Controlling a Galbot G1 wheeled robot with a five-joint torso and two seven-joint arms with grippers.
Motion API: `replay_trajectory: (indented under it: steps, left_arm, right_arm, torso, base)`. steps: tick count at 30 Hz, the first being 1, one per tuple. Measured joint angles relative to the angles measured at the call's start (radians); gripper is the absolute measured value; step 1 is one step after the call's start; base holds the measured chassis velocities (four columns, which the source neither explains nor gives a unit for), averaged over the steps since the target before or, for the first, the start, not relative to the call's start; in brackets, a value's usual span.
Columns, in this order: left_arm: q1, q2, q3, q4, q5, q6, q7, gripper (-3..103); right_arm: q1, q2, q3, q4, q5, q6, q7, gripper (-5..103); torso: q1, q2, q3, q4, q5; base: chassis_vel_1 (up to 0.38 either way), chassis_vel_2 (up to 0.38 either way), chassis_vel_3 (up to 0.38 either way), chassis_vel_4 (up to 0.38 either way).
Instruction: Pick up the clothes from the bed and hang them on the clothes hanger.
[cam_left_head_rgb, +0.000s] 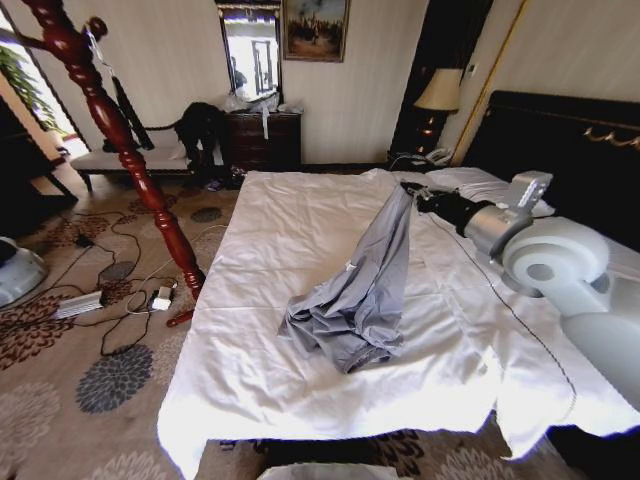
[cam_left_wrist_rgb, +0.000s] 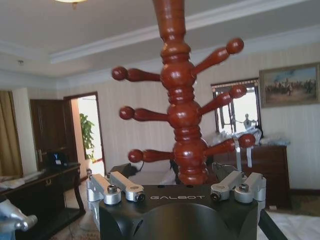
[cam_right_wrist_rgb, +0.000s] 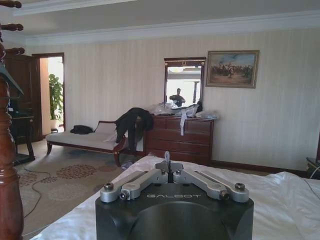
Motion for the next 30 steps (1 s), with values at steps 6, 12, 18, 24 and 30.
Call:
replay_trajectory:
  steps: [6,12,18,24,30]
  left_arm:
    - [0.337,0.130,-0.268,0.170,-0.077,0.031,-0.052,89]
    - [0.461,0.170,-0.357,0.231,-0.086,0.034,-0.068,85]
    - [0.588,0.195,-0.433,0.266,-0.083,0.046,-0.085,84]
    - [0.664,0.214,-0.505,0.303,-0.078,0.040,-0.077,83]
    - [0.719,0.246,-0.573,0.330,-0.083,0.028,-0.054,81]
  right_arm:
    - [-0.003,0.006,0.005,0.016,0.001,0.000,0.003,0]
    - [-0.045,-0.015,0.041,0.029,0.001,0.001,0.005,0]
    - [-0.059,-0.020,0.062,0.033,0.001,0.001,0.005,0]
    - [-0.067,-0.020,0.064,0.032,0.002,0.002,0.005,0]
    - [-0.076,-0.023,0.069,0.027,0.001,0.002,0.004,0]
  torso:
    - [0.001,0.000,0.000,-0.0012,0.0005]
    - [0.000,0.000,0.000,-0.0005,-0.0004]
    - [0.000,0.000,0.000,-0.0010,0.0000]
    - [0.000,0.000,0.000,-0.0004,-0.0002]
    - [0.000,0.000,0.000,-0.0009,0.0003]
  base:
    - [0.000,0.000,0.000,0.000]
    - [0.000,0.000,0.000,0.000]
    - [0.000,0.000,0.000,0.000]
    - [0.000,0.000,0.000,0.000]
    - [0.000,0.000,0.000,0.000]
